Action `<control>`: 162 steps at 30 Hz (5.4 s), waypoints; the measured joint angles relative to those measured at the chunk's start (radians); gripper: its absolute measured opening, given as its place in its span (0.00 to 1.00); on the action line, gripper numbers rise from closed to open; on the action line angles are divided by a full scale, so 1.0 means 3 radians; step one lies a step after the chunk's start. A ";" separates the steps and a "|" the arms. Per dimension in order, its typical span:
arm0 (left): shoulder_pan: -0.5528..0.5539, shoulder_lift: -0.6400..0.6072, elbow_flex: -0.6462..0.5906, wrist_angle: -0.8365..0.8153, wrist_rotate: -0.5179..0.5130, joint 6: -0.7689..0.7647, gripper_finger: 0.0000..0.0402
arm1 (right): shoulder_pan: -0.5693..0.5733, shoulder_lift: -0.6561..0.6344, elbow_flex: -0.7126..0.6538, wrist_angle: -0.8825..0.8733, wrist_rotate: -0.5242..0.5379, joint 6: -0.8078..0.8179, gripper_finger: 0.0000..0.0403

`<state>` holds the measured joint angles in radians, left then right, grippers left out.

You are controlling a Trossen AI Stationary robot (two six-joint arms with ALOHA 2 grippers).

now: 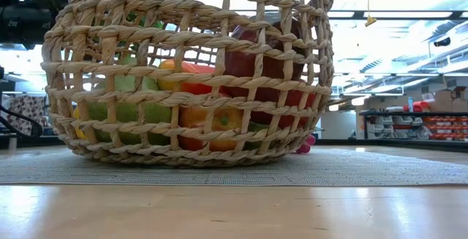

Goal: Build produce basket
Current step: Put the red apple into the brown basket, then put the red grapes into the brown basket

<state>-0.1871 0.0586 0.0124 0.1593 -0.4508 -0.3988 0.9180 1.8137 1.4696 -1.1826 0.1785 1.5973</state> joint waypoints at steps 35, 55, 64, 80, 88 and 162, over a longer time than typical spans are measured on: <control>0.0000 0.0000 0.0000 0.0000 -0.0001 0.0000 0.97 | -0.0572 -0.0001 0.0581 0.2747 0.2488 -0.4186 0.90; -0.0001 0.0000 0.0000 0.0000 0.0000 0.0000 0.97 | -0.0907 0.0001 0.0581 0.2756 0.2379 -0.6899 0.90; 0.0000 0.0000 0.0000 0.0000 -0.0001 0.0000 0.97 | -0.1019 0.0004 0.0581 0.2686 0.2365 -0.8152 0.91; -0.0001 0.0000 0.0000 0.0000 -0.0001 0.0000 0.97 | -0.1069 0.0005 0.0581 0.2605 0.2038 -0.8415 0.95; 0.0000 0.0001 0.0000 -0.0001 -0.0001 0.0001 0.97 | -0.1122 0.0005 0.0581 0.2619 0.1988 -0.8102 0.95; 0.0000 0.0000 0.0000 -0.0001 -0.0001 0.0001 0.97 | -0.0703 -0.0029 0.1178 -0.1075 0.0745 -0.0487 0.95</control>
<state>-0.1871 0.0586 0.0124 0.1589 -0.4510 -0.3986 0.7071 1.8050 1.8229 -1.5049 0.4020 1.4513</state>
